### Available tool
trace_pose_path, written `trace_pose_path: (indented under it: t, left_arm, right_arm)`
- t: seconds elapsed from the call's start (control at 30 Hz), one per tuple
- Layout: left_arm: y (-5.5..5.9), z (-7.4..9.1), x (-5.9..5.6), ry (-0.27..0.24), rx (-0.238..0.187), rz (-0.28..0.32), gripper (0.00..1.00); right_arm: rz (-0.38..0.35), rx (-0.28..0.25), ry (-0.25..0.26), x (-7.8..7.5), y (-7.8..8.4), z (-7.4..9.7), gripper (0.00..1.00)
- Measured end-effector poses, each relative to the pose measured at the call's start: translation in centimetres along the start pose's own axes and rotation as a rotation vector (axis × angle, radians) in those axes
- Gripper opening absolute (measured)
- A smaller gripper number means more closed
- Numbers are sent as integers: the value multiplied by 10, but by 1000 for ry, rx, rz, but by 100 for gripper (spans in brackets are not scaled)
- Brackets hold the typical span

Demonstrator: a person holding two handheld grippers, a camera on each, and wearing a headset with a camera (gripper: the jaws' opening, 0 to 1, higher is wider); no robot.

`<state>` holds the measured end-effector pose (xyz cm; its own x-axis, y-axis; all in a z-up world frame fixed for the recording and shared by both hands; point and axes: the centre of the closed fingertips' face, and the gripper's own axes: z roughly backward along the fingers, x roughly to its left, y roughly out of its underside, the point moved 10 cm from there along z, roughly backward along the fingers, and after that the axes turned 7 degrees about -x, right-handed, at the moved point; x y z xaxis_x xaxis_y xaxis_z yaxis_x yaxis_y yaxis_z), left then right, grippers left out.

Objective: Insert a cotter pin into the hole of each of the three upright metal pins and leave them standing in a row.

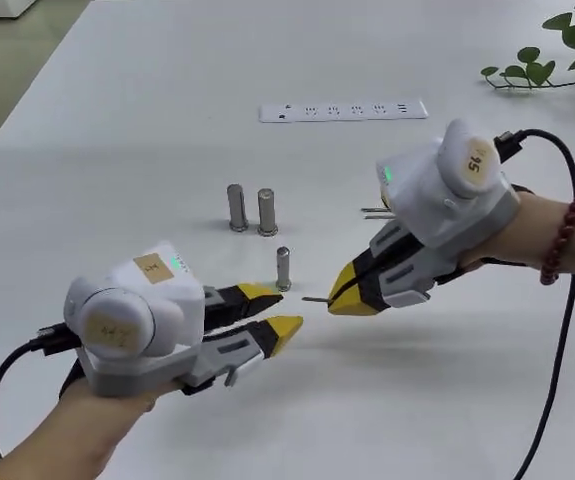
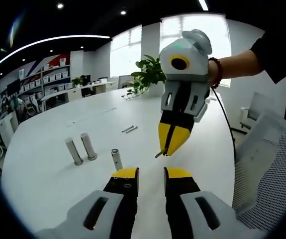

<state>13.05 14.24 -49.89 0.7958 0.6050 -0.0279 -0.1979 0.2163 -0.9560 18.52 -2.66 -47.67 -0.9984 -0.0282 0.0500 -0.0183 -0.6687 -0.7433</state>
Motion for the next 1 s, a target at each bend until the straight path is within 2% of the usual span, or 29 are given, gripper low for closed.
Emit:
trace_pose_path:
  t: [0.17,0.23,0.33,0.57,0.67,0.8,1.0]
  left_arm:
    - [1,-4,6,-64,12,-14,18]
    - [1,-8,9,-77,-3,1,18]
    - [3,-15,15,-110,1,10,19]
    - [8,-28,23,-178,16,37,20]
    - [12,-33,27,-208,17,104,20]
    - [17,-38,30,-229,39,96,19]
    - [23,-49,32,-244,60,104,17]
  right_arm:
    - [-21,35,20,-11,0,0,0]
    - [-44,55,28,-16,2,0,0]
    - [-60,70,41,-25,7,0,0]
    - [-54,96,57,-33,9,-2,0]
    - [-51,102,60,-36,8,-2,0]
    - [-47,111,59,-41,6,-3,0]
    - [-50,96,60,-51,1,-5,0]
